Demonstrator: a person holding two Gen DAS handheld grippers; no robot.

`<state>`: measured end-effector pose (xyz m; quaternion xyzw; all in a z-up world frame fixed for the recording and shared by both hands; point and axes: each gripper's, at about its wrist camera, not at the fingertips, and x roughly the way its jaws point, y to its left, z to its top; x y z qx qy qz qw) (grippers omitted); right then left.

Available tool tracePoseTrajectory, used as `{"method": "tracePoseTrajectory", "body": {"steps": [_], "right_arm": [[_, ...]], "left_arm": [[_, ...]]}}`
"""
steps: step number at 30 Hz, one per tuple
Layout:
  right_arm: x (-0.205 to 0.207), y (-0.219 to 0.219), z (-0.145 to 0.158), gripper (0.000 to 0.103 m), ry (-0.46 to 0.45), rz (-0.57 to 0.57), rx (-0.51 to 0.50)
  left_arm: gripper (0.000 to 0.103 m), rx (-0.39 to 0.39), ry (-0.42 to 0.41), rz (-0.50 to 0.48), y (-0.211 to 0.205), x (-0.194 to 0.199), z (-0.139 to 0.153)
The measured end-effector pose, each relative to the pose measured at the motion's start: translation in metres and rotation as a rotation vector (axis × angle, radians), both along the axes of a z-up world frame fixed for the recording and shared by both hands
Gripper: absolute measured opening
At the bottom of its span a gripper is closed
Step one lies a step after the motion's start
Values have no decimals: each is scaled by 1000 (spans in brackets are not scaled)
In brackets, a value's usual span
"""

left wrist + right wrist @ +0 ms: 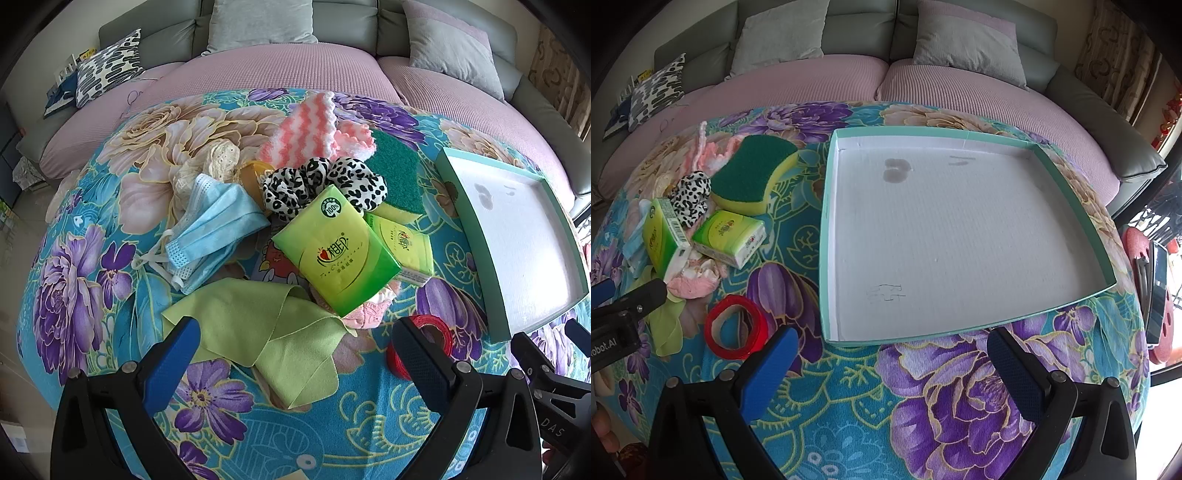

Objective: Organize soft objects

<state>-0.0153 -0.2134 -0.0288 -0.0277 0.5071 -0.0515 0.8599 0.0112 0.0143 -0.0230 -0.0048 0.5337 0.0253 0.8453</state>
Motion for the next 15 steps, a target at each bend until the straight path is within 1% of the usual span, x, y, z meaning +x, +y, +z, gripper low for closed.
{"method": "tracePoseTrajectory", "body": {"steps": [10,12,15], "right_arm": [[-2,1,-1,103,-4,2,0],[-3,1,1,103,-17,4,3],[-6,4,10,103,-64,14,10]], "left_arm": [[103,-4,-13,9,4,-1,4],[103,-14,-31,27,10,-2,8],[103,-37,-78,89,27,-4,19]]}}
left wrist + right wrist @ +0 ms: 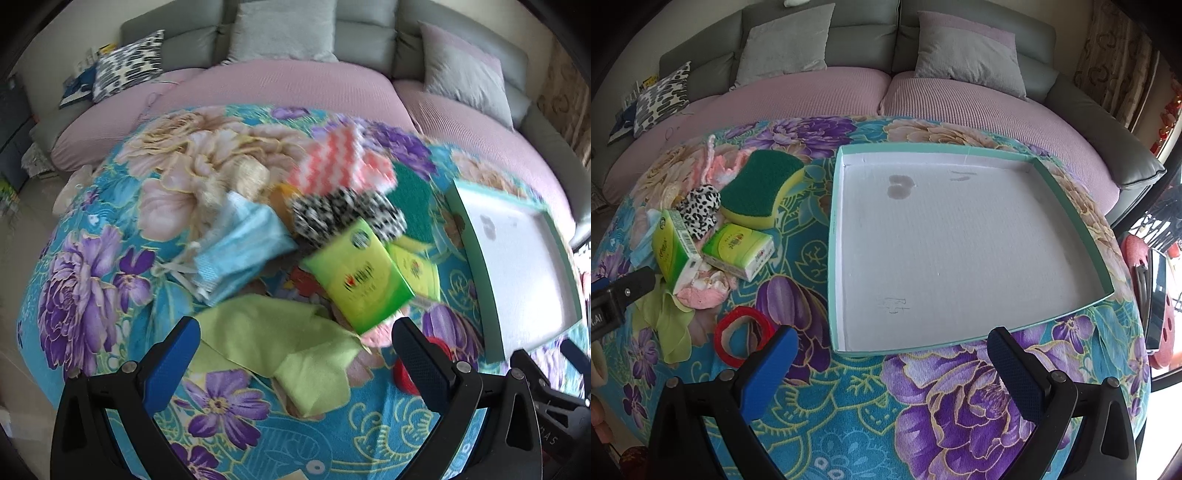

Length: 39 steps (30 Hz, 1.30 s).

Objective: Organize soft objects
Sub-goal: 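Grasp the green cloth with the left tool while the right tool grasps the red tape roll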

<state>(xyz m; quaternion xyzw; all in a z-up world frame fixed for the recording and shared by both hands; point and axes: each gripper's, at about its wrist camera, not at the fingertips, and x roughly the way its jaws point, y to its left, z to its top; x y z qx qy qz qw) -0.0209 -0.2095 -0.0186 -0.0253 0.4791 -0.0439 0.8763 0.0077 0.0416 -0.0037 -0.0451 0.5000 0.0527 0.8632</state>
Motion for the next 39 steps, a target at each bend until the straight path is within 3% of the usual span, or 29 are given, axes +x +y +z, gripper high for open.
{"method": "tracePoseTrajectory", "body": {"steps": [7,12,17,27,34,39], "right_arm": [[-1,31,8,103,-30,132,46],[-2,68,0,103,-3,277,78],[0,92,-20,103,71,342,69],[6,96,-36,103,139,345,81],[8,98,-41,103,146,346,77],[10,98,-45,89,147,342,87]], "left_arm": [[103,-67,-21,130,45,-4,-2],[103,-93,5,141,51,-4,-15],[103,-128,48,107,45,0,-30],[103,-128,154,155,57,14,-65],[103,-82,219,113,46,24,-77],[103,-80,229,114,43,24,-79]]}}
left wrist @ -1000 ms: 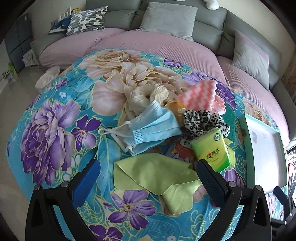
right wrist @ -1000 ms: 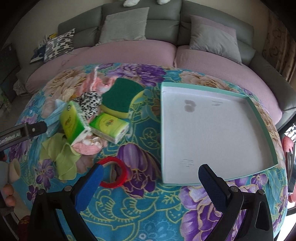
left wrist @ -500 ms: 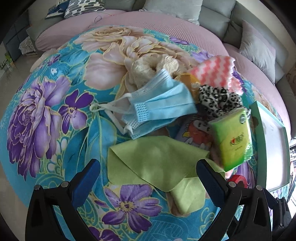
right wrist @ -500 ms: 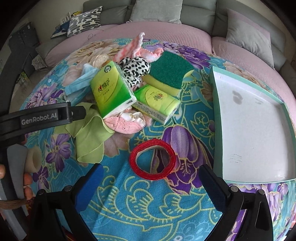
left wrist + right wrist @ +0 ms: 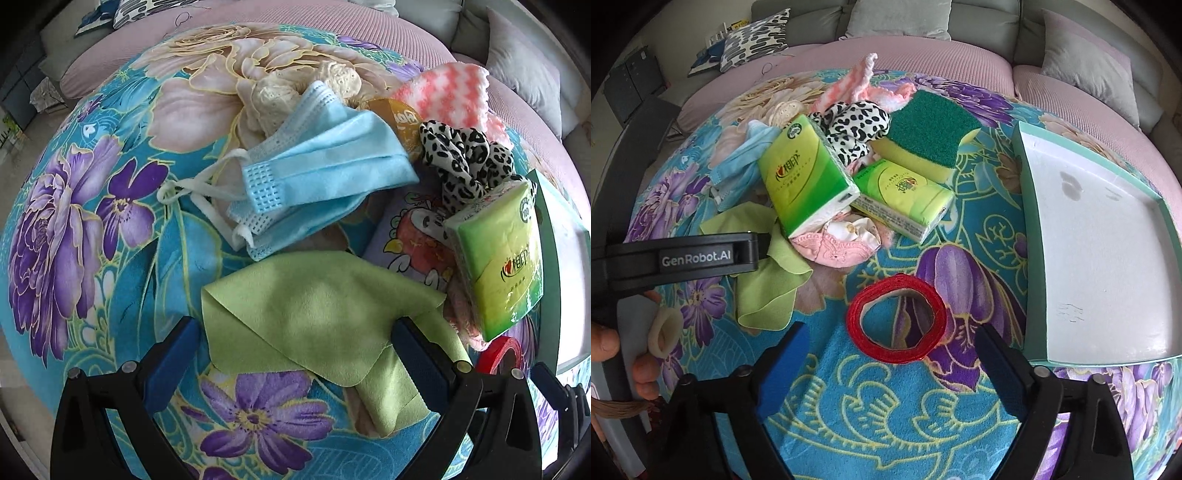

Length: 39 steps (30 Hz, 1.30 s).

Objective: Organize soft objects
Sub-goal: 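Grasp the green cloth with the left tool while the right tool grasps the red tape roll, then carry the green cloth and red tape into the tray and release both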

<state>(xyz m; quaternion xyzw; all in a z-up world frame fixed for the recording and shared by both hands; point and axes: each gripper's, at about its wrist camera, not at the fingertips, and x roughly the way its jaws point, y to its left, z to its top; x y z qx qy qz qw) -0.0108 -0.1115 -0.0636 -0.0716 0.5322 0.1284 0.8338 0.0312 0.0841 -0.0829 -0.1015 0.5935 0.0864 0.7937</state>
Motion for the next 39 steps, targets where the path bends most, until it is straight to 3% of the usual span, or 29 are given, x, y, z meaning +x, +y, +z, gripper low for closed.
{"method": "tracePoseTrajectory", "body": {"steps": [3,10,14,19,27,39], "right_arm": [[2,-2,-4,85,14,-9,11],[10,-8,-12,68,47,-32,20],[13,-8,-14,66,52,-31,30],[12,-5,-13,61,49,-20,30],[10,-3,-11,60,46,-22,38],[3,-18,8,60,-15,-50,73]], "left_arm": [[95,-4,-3,-20,0,-4,-2],[59,-48,-22,-80,-18,-8,2],[33,-94,-33,-106,-25,-8,4],[13,-165,-43,-104,-29,-8,11],[10,-180,-87,-107,-27,-17,33],[9,-205,-264,-42,-9,-35,87]]}}
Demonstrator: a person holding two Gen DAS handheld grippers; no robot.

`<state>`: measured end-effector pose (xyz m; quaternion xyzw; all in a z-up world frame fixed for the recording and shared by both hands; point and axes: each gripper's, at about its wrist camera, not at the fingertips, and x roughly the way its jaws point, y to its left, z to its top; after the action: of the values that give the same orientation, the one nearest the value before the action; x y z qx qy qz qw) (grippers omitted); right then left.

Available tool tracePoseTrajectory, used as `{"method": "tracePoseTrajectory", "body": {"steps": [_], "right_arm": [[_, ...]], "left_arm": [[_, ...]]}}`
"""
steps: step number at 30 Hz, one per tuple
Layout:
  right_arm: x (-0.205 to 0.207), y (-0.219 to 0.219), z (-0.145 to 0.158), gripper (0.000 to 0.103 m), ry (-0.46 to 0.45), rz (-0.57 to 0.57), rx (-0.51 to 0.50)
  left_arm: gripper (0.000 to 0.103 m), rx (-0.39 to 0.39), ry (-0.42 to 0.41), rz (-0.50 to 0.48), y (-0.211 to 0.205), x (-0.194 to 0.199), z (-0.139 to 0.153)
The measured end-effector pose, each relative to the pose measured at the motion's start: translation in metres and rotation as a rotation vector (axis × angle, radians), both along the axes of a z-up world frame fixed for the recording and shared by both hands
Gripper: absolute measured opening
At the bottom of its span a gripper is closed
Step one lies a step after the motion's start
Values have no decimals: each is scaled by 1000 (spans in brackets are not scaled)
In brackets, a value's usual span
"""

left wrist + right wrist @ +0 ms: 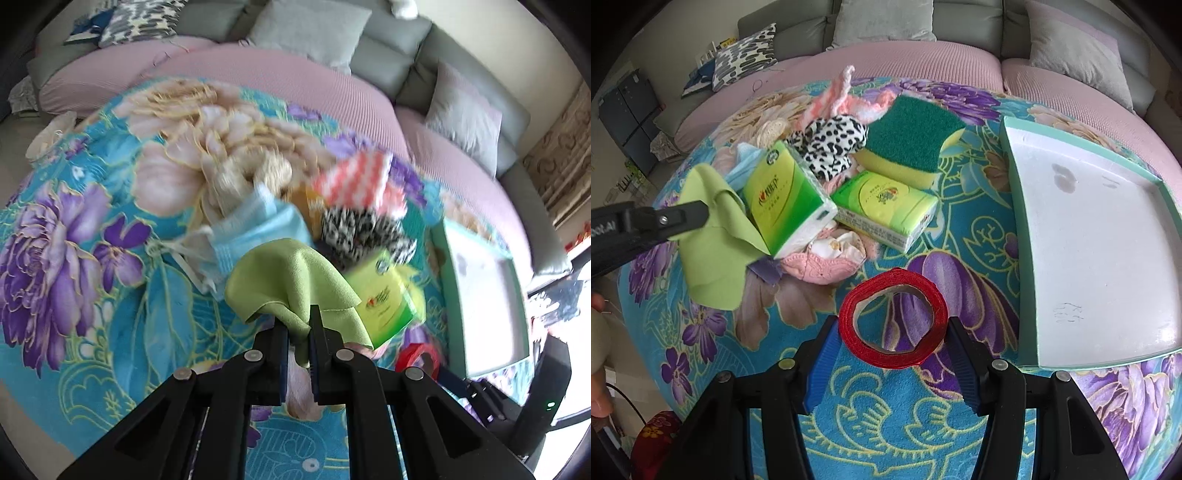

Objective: Organize soft objects
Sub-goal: 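Carry the green cloth and red tape into the tray and release both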

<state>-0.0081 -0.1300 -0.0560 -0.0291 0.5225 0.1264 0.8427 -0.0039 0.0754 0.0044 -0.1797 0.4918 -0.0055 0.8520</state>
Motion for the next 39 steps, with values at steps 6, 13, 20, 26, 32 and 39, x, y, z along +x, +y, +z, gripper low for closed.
{"method": "tracePoseTrajectory", "body": {"steps": [6,13,20,26,32,39], "right_arm": [[-2,-8,17,60,-63,-38,19],[-3,-29,52,60,-133,-126,-16],[15,-76,76,60,-146,-259,-36],[38,-120,75,60,-132,-393,-73],[47,-172,62,60,-117,-533,-84],[48,-216,52,60,-127,-658,-143]], "left_arm": [[9,-6,-55,21,5,-3,13],[9,10,-62,-18,-15,6,30],[9,51,-112,-125,-61,27,64],[9,50,-137,-254,-118,56,73],[9,40,-111,-365,-175,87,54],[10,30,-99,-462,-227,110,28]]}}
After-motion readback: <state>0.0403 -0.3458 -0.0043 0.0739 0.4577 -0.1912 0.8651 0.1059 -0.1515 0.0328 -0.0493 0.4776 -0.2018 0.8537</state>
